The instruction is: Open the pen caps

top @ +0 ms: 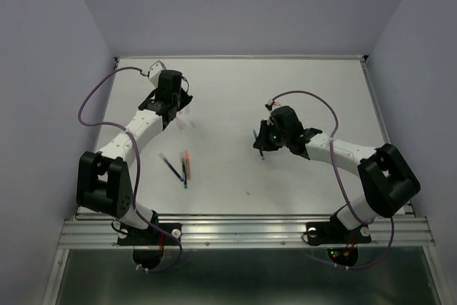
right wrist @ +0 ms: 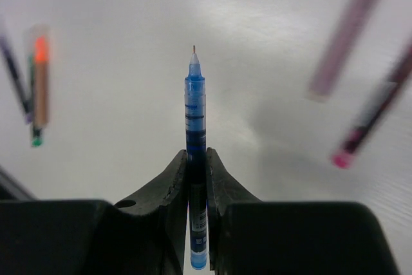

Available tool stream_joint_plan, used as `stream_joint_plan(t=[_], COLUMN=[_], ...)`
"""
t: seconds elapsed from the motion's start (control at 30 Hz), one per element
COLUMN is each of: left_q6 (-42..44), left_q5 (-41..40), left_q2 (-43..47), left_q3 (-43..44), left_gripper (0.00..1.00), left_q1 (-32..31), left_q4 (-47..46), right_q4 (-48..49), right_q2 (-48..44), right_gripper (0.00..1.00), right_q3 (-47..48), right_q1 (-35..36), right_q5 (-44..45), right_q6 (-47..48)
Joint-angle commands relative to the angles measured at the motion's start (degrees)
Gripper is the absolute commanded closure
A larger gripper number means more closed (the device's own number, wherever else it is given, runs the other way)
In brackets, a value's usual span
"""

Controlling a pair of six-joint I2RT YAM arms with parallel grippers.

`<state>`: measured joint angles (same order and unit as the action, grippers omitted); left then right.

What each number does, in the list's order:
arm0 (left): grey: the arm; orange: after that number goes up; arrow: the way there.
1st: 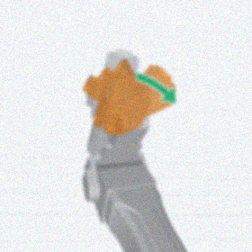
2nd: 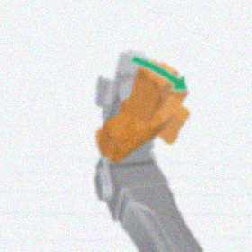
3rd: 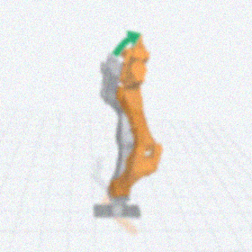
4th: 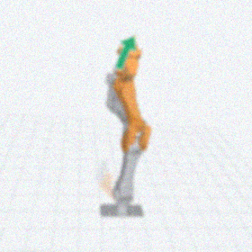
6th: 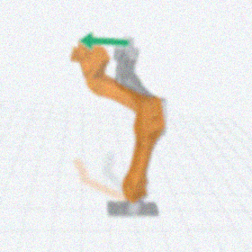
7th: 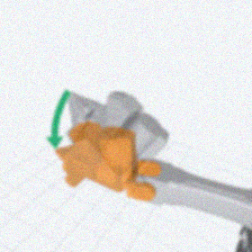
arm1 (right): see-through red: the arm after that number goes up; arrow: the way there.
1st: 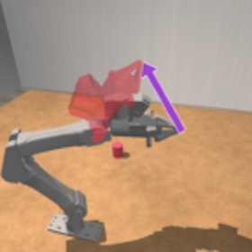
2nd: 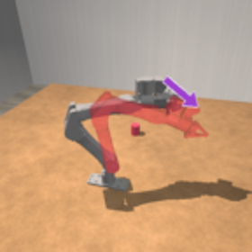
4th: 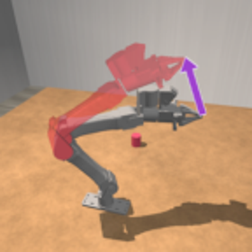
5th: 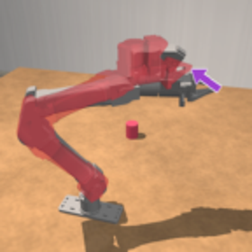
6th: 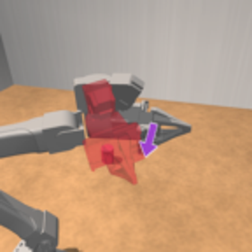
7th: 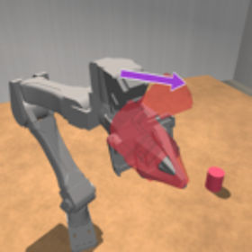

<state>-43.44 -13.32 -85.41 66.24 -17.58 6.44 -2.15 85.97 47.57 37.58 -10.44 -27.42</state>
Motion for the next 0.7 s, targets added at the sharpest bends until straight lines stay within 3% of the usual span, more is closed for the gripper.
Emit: stream_joint_plan(t=[0.0, 0.13, 0.43, 0.67], left_q6=[2.22, 3.10, 3.27, 3.45], left_q5=[-0.39, -0.82, -0.21, -0.65], left_q2=[-0.99, -1.69, -6.26, -9.43], left_q3=[-5.05, -7.96, -8.14, -6.38], left_gripper=[1.00, 1.00, 1.00, 1.00], left_q1=[0.01, 0.09, 0.01, 0.09], left_q4=[3.58, 3.58, 3.93, 4.90], right_q4=[-4.69, -7.60, -7.69, -8.57], right_q2=[1.91, 4.10, 8.33, 9.13], right_gripper=[0.97, 0.94, 0.85, 0.67], right_q3=[3.49, 5.42, 7.27, 8.24], right_q1=[-6.20, -9.63, -14.20, -14.73], right_q5=[16.01, 25.62, 27.93, 29.16], right_q6=[-0.62, 1.75, 2.98, 3.34])
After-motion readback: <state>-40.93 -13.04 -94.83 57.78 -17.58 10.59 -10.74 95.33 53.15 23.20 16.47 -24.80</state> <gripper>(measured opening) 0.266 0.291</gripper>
